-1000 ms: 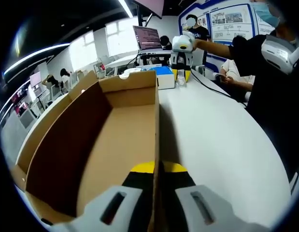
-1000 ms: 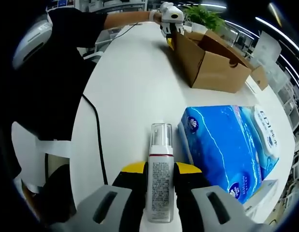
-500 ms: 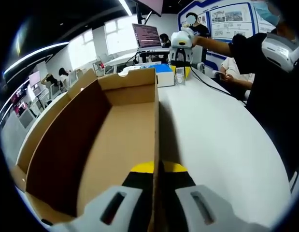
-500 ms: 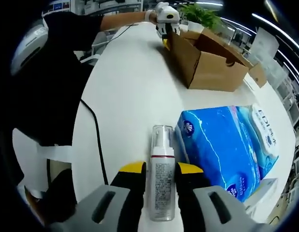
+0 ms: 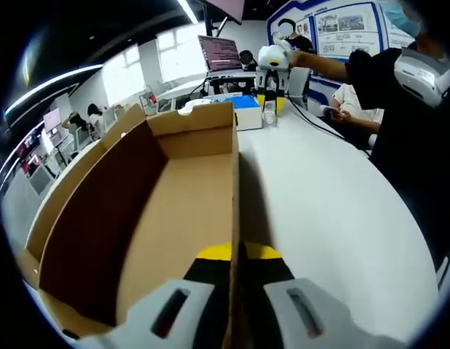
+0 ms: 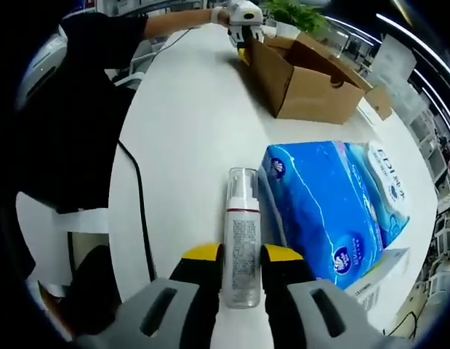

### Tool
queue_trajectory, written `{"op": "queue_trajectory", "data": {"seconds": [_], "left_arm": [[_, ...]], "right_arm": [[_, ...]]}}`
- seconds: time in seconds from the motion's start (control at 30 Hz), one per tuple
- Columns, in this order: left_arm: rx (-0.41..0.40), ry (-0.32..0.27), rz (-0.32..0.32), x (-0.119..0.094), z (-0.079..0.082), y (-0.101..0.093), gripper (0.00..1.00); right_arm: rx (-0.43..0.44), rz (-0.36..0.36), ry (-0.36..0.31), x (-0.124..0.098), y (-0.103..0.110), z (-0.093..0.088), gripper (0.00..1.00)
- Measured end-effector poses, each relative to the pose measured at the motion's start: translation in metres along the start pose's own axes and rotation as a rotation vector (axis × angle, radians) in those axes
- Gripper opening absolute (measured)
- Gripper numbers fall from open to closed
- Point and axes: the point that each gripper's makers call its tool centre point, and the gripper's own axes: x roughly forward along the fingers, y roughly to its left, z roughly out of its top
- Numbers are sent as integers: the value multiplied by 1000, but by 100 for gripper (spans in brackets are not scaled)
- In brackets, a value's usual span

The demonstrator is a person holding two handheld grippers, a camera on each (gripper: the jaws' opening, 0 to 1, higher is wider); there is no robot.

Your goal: Operate the shoe box by opening the lid, removing the specified soft item, and placing it in the target area until the item is outside and the box remains undamaged.

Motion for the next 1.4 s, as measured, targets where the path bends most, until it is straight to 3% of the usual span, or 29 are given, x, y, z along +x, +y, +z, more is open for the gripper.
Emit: {"op": "queue_trajectory", "data": {"seconds": [0.1, 0.37, 0.5, 0.53, 0.6, 0.7, 0.87, 1.4], "left_arm": [[-4, 10, -4, -1, -2, 2, 2], [8, 47, -6, 1, -6, 1, 2], [12, 48, -4, 2, -6, -2, 2], [14, 48, -3, 2, -6, -1, 2], [14, 50, -3, 1, -6, -2, 2], [12, 52, -3, 2, -7, -1, 2], [13, 52, -2, 2, -6, -3, 2], [13, 81, 1, 2, -11, 1, 2]], "right_arm": [[-27, -13, 54, 1, -2, -1, 20], [-30, -7, 102, 3, -6, 0, 20], [36, -20, 103, -9, -1, 2, 20], [47, -53, 140, -16, -6, -8, 20], [29, -53, 180, -16, -9, -16, 20], [-47, -50, 209, -12, -16, -14, 20], [-83, -52, 240, -9, -22, -11, 21], [-103, -154, 188, -30, -20, 8, 25]]}}
